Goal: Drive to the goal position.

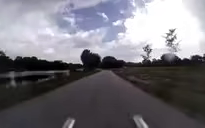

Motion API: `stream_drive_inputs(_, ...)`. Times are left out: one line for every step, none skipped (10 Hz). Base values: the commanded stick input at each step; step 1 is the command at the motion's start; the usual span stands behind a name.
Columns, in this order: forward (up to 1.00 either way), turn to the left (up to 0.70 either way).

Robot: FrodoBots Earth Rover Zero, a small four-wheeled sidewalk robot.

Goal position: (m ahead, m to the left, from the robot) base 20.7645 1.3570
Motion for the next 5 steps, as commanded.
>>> stream_drive_inputs(0.85,0.0)
stream_drive_inputs(0.85,0.0)
stream_drive_inputs(0.85,0.0)
stream_drive_inputs(0.85,0.0)
stream_drive_inputs(0.85,0.0)
